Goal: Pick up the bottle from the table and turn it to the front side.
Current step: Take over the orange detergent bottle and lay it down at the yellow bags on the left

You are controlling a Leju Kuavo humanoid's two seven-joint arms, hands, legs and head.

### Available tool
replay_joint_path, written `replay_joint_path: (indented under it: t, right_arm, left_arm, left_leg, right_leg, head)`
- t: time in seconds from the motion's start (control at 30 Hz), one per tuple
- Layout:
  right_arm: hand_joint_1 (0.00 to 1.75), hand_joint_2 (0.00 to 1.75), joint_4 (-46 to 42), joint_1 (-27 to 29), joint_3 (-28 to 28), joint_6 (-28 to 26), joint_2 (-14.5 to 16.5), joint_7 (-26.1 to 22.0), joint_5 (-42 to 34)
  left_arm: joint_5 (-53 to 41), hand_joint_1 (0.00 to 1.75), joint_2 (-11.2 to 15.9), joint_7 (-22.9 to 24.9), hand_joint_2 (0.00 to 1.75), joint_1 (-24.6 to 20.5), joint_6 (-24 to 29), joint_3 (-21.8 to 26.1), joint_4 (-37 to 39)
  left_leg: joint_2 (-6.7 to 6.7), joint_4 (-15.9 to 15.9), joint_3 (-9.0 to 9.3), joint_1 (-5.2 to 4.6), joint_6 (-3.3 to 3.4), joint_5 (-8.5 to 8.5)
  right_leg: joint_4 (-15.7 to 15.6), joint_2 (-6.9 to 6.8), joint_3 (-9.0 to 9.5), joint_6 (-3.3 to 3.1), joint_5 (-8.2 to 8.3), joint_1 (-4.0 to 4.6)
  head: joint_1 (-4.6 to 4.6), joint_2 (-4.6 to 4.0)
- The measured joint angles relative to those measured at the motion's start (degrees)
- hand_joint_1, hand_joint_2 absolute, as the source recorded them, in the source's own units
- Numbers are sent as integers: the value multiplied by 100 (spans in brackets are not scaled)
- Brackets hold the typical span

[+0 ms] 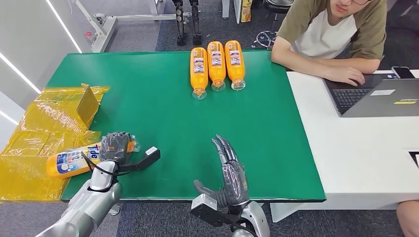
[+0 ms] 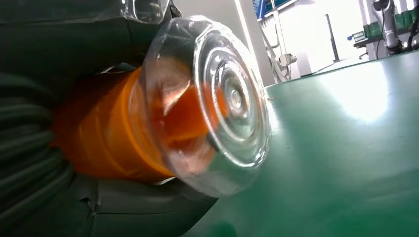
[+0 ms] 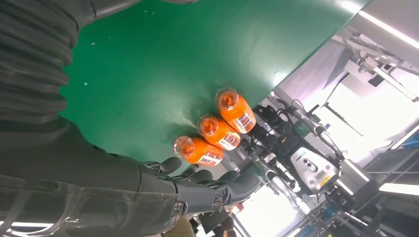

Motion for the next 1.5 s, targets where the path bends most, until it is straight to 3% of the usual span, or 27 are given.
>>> replay_joint_path:
  t: [0.07, 0.1, 0.33, 0.57, 0.93, 1.17, 1.33, 1.5]
  right_arm:
    - [0, 175, 55, -32, 19, 10, 6, -24, -42]
    - [0, 175, 82, -45, 25, 12, 8, -37, -66]
    - [0, 175, 240, -122, 51, 0, 24, -115, -165]
    - [0, 175, 280, -135, 59, -4, 25, -112, -181]
    - [0, 175, 308, -126, 55, -44, 22, -112, -261]
    - [0, 175, 301, -68, 24, -156, 22, -112, -251]
    - [0, 175, 253, 9, -9, -302, 4, -92, -229]
    - [0, 175, 153, 116, -70, -591, -9, -202, -434]
  left_arm:
    - [17, 25, 9, 3, 175, 16, 67, 58, 0]
    - [37, 0, 13, 2, 175, 26, 90, 101, 1]
    - [392, 0, 2, -191, 175, 62, 76, 533, 4]
    - [1224, 0, -122, -910, 175, 3, -116, 1205, 4]
    - [3004, 0, -364, -3058, 175, -116, -438, 2658, -58]
    - [3874, 0, -504, -4561, 175, -189, 218, 3289, -345]
    - [5119, 0, -626, -5155, 175, -97, 556, 3414, -983]
    - [6816, 0, -741, -5204, 175, 335, 636, 2872, -2284]
  left_leg:
    - [0, 0, 2, 0, 0, 0]
    - [1, -1, 3, 0, 0, 0]
    - [-1, 0, 4, 2, -1, 0]
    - [-1, 0, 5, 0, -1, 0]
    - [1, 0, 8, 1, -1, 1]
    - [0, 2, 6, 0, -1, 0]
    - [0, 2, 6, 0, -2, -2]
    - [-3, 2, 4, 0, -2, -3]
  right_leg:
    - [1, 0, 0, 0, 0, 0]
    - [2, 1, 0, 0, 0, 0]
    - [2, -2, 1, -6, -4, 2]
    - [1, -2, 2, -6, -3, 1]
    - [2, 0, 2, -6, -3, 2]
    - [-1, -1, 2, -6, -3, 1]
    - [-3, 0, 2, -6, -3, 1]
    - [-5, -4, 3, -5, -4, 1]
  head:
    - [-1, 0]
    - [-1, -1]
    - [0, 0]
    - [0, 0]
    - [-1, 0]
    - [0, 0]
    - [-1, 0]
    - [-1, 0]
